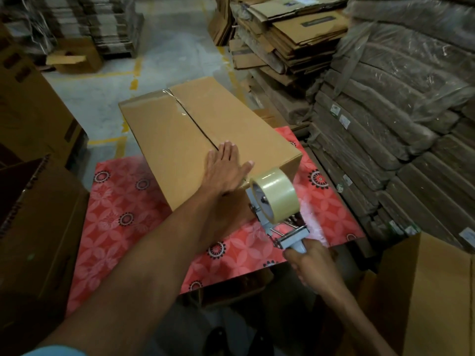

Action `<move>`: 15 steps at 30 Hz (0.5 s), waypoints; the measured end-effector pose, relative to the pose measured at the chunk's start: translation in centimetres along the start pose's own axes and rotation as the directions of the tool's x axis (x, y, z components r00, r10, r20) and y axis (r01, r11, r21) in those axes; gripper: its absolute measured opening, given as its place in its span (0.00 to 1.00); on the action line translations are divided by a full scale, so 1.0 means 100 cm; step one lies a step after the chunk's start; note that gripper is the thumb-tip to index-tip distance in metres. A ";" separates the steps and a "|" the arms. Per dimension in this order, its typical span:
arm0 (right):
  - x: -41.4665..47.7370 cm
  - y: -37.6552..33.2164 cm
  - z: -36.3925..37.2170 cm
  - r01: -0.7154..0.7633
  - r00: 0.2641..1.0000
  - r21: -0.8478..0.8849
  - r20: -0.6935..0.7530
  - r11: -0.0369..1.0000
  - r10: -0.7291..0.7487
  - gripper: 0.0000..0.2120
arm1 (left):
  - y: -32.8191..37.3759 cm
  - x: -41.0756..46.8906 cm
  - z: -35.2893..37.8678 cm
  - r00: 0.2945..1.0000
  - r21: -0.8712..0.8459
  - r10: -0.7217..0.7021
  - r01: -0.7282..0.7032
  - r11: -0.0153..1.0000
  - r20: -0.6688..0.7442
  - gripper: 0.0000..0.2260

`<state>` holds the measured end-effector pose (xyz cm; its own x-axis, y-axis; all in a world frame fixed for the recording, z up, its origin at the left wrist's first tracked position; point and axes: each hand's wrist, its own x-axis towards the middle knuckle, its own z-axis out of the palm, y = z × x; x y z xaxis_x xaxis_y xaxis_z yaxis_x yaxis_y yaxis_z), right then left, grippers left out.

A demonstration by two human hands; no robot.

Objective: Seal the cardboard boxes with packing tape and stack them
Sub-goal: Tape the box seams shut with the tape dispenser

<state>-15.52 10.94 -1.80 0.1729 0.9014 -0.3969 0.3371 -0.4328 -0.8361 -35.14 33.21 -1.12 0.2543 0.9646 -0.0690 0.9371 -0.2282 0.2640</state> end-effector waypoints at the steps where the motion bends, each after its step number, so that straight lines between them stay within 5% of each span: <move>1: 0.005 0.000 0.004 0.004 1.000 0.004 0.015 1.000 -0.004 0.10 | -0.001 -0.003 -0.001 0.996 0.007 0.086 -0.086 0.996 -0.033 0.36; 6: 0.022 0.006 0.028 -0.045 0.997 0.122 0.063 0.991 0.037 0.13 | -0.014 -0.033 0.000 0.911 -0.028 0.412 -0.412 0.911 -0.008 0.36; 15: 0.034 0.009 0.044 -0.192 0.970 0.324 0.207 0.927 0.128 0.08 | -0.021 -0.033 0.002 0.915 -0.122 0.403 -0.398 0.909 0.018 0.30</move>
<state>-18.75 13.63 -5.57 0.0192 0.8211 -0.5705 -0.0205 -0.5702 -0.8213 -37.88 30.47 -1.66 0.6146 0.7884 0.0260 0.7218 -0.5754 0.3847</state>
